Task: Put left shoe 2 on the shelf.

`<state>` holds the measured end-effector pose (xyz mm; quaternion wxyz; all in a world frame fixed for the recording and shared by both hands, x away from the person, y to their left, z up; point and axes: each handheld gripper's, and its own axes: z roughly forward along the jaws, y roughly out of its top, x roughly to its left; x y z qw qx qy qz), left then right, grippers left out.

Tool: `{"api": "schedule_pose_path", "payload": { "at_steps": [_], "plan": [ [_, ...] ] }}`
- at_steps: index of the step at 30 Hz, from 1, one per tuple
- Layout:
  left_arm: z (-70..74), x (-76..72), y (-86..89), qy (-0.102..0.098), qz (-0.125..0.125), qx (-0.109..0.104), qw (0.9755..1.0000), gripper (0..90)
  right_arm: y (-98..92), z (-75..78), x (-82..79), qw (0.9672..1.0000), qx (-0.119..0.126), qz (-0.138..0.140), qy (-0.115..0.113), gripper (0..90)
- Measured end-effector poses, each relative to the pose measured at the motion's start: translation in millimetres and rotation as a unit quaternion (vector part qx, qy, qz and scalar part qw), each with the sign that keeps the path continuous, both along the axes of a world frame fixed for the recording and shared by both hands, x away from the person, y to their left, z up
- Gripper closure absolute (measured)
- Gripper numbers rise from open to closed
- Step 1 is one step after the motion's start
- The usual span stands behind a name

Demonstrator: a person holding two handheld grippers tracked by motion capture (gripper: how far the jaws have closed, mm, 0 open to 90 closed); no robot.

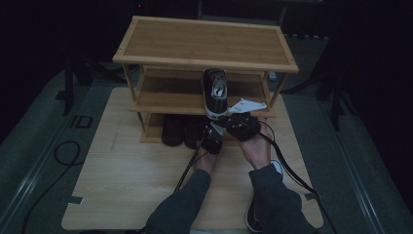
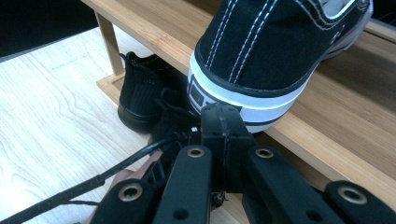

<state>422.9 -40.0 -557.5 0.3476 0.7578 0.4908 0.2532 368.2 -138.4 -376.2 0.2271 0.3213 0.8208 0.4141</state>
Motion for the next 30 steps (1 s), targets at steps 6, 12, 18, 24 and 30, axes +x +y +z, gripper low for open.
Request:
{"api": "schedule_pose_path", "payload": {
  "at_steps": [6,12,18,24,30],
  "plan": [
    [-0.1,0.0,0.0,0.0,0.0,-0.001,1.0,90.0,1.7,-0.8,2.9,1.0,-0.002,-0.004,-0.005,90.0],
    [-0.1,-0.1,-0.1,0.0,0.001,0.0,1.0,90.0,8.5,-1.4,4.5,0.9996,-0.017,-0.01,-0.018,90.0],
    [-0.1,-0.2,-0.1,0.0,0.0,-0.001,1.0,90.0,9.8,-2.3,15.6,0.9998,-0.006,-0.017,-0.006,90.0],
    [-0.2,-0.4,-0.4,-0.002,0.0,0.0,1.0,90.0,11.3,-2.8,20.0,0.9999,0.004,-0.013,0.001,90.0],
    [-0.2,-0.4,-0.3,-0.002,0.0,-0.001,1.0,90.0,13.4,-3.4,25.6,0.9999,0.011,-0.002,0.006,90.0]
  ]
}}
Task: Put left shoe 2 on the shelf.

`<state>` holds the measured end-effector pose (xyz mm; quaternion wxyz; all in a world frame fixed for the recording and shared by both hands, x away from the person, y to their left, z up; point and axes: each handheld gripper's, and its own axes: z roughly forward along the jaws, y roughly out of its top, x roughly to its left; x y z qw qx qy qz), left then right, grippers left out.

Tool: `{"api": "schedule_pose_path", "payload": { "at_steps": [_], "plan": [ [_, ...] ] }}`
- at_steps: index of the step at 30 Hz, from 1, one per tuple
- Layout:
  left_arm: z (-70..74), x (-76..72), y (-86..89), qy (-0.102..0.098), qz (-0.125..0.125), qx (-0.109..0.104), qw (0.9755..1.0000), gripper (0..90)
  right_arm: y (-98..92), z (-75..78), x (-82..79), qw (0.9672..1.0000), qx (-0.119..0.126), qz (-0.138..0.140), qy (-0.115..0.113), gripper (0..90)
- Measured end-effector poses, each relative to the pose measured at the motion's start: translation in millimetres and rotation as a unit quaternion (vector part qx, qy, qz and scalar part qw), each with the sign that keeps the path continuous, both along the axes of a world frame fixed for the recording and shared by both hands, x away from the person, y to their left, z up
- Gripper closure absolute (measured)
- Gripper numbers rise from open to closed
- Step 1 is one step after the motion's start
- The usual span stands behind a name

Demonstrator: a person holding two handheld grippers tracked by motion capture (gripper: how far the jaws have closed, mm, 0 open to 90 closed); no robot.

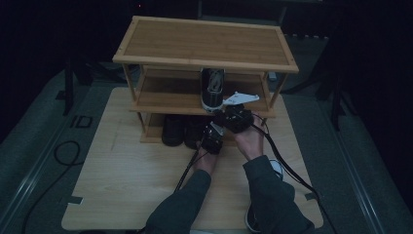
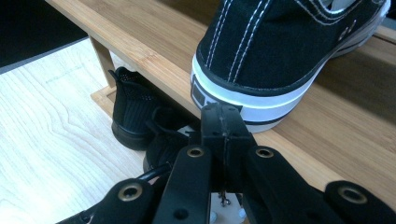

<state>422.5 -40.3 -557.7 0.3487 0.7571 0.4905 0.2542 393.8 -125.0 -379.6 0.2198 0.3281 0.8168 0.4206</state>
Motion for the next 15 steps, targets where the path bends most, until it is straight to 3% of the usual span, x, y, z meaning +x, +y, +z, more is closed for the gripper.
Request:
{"api": "schedule_pose_path", "payload": {
  "at_steps": [15],
  "plan": [
    [0.0,0.3,0.7,0.003,0.0,-0.007,1.0,90.0,-9.6,10.3,-17.7,1.0,-0.002,0.0,-0.002,80.1]
  ]
}}
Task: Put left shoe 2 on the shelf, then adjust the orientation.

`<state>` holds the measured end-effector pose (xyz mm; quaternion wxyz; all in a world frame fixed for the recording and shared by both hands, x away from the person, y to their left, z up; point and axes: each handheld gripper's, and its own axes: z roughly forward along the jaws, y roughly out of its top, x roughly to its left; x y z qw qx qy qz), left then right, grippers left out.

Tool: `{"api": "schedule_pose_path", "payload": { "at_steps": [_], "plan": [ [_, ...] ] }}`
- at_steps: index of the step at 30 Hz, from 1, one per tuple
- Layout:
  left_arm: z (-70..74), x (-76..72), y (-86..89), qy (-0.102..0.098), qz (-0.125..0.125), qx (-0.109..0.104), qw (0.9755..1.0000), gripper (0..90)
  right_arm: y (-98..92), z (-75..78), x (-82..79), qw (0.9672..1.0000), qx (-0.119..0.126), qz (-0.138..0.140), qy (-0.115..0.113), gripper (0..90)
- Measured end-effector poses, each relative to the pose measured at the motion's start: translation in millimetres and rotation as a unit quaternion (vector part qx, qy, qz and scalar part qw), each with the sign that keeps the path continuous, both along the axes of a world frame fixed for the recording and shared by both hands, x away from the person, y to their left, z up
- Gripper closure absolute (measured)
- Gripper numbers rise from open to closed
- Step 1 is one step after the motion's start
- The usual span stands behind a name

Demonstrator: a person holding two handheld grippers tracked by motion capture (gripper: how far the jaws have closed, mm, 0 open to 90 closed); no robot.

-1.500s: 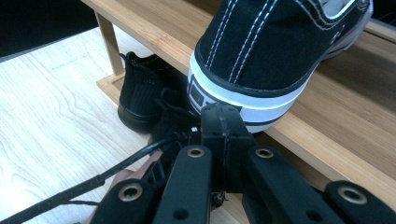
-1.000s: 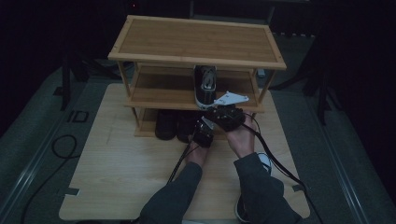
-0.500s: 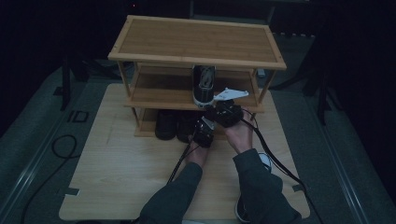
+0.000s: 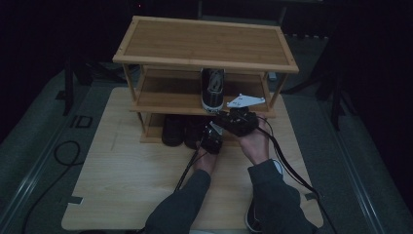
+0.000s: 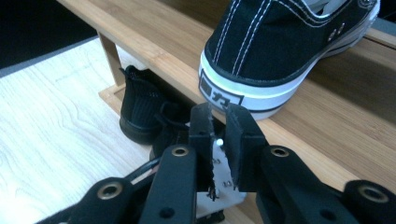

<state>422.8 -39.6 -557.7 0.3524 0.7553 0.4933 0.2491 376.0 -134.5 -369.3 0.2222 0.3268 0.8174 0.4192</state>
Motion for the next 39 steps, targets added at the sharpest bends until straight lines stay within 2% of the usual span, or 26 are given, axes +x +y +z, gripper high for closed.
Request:
{"api": "schedule_pose_path", "payload": {
  "at_steps": [3,9,13,21,23,24,28,39],
  "plan": [
    [0.0,0.0,0.0,0.0,0.0,0.0,1.0,90.0,-3.5,2.1,-5.3,0.9999,-0.01,-0.004,-0.002,77.8],
    [0.0,0.1,0.1,0.0,0.0,-0.001,1.0,90.0,-15.3,-4.5,-9.0,0.9998,-0.011,-0.015,0.009,74.6],
    [0.0,0.2,0.0,0.0,0.0,0.0,1.0,90.0,-23.3,-7.7,-14.0,0.9996,0.005,-0.018,0.02,72.5],
    [0.1,0.0,-0.1,0.001,0.0,0.001,1.0,90.0,-35.5,-16.3,-23.5,0.9992,0.003,-0.026,0.031,69.4],
    [0.0,0.2,0.1,0.0,0.0,0.0,1.0,90.0,-41.4,-21.7,-25.3,0.9987,0.003,-0.03,0.041,68.8],
    [-0.1,0.9,0.6,0.001,-0.009,-0.001,1.0,90.0,-43.7,-24.2,-25.9,0.9985,0.0,-0.033,0.045,68.4],
    [-0.1,0.6,0.1,0.0,-0.007,0.001,1.0,90.0,-56.5,-34.2,-28.7,0.9973,-0.002,-0.047,0.056,68.3],
    [-0.1,0.9,0.7,0.002,-0.009,-0.001,1.0,90.0,-84.9,-47.4,-38.1,0.9932,-0.004,-0.084,0.08,64.0]
  ]
}}
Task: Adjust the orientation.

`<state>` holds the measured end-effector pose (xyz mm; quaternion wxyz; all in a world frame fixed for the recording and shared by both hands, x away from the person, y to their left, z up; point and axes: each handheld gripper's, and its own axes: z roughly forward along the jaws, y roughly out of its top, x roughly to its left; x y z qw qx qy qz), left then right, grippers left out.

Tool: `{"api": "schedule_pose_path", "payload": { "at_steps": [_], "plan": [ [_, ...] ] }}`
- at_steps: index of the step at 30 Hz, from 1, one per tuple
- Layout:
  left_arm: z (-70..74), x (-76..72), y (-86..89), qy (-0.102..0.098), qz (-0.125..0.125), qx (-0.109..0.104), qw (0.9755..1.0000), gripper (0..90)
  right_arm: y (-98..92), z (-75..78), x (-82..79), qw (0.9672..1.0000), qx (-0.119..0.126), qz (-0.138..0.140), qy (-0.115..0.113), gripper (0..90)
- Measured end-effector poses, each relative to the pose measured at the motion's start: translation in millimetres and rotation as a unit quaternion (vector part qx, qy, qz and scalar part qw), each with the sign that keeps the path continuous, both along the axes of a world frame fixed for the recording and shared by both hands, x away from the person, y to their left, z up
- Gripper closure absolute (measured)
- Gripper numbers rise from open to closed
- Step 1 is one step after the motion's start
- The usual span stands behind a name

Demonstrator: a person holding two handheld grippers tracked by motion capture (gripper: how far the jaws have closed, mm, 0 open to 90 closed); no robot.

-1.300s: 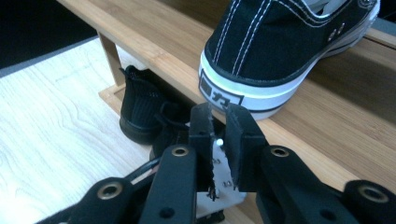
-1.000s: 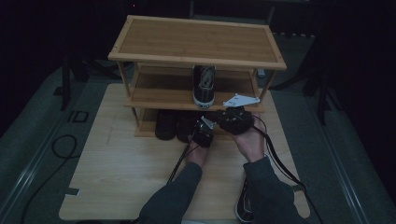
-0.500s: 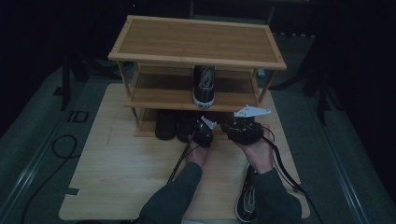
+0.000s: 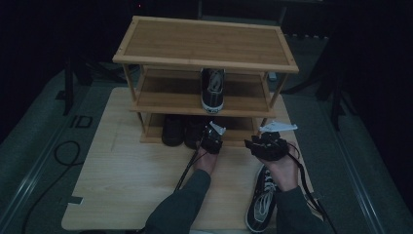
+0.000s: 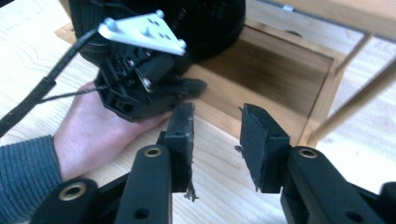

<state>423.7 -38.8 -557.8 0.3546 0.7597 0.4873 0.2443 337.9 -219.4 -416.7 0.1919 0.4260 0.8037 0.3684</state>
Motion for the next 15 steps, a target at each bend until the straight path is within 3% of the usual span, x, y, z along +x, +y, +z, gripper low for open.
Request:
{"api": "schedule_pose_path", "payload": {
  "at_steps": [9,15],
  "plan": [
    [0.1,-0.2,-0.3,0.0,0.001,0.001,1.0,90.0,-22.5,-12.5,-2.1,0.9989,0.0,-0.037,0.03,64.6],
    [0.0,0.0,-0.1,0.0,0.0,0.0,1.0,90.0,-30.5,-23.2,-6.4,0.9974,-0.007,-0.054,0.048,71.4]
  ]
}}
